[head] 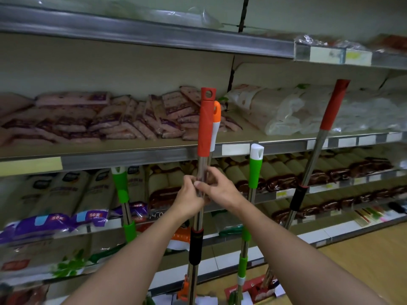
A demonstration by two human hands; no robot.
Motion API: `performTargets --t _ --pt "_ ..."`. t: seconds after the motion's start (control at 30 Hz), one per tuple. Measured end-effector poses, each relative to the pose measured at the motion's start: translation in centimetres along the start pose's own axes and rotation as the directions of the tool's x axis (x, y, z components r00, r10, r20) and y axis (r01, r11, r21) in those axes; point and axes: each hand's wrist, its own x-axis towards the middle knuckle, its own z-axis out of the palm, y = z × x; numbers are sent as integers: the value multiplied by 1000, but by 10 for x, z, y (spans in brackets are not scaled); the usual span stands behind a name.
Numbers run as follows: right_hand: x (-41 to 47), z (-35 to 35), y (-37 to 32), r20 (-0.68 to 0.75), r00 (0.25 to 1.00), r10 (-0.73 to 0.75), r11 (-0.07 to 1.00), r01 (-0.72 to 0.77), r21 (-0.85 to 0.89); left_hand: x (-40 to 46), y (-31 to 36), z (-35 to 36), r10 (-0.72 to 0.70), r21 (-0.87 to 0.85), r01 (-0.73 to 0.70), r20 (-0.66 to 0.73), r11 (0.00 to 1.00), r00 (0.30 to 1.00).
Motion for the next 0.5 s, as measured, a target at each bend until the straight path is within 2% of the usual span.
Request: performTargets --t 0.13,0.2,0.3,0.5 --pt "-4 -5 -14 -129 988 -89 993 98 63 -9 4 0 -15 31 14 10 999 1000" --pt "-7 -4 -25 -177 976 -123 976 152 158 -15 8 -1 -32 73 27 68 997 997" --pt "-15 0 -42 -176 973 -152 944 196 265 -25 9 -3 -14 151 -12 169 989 986" --pt "-40 5 -55 -97 971 -220 961 233 152 -55 18 -8 12 194 -42 151 980 988"
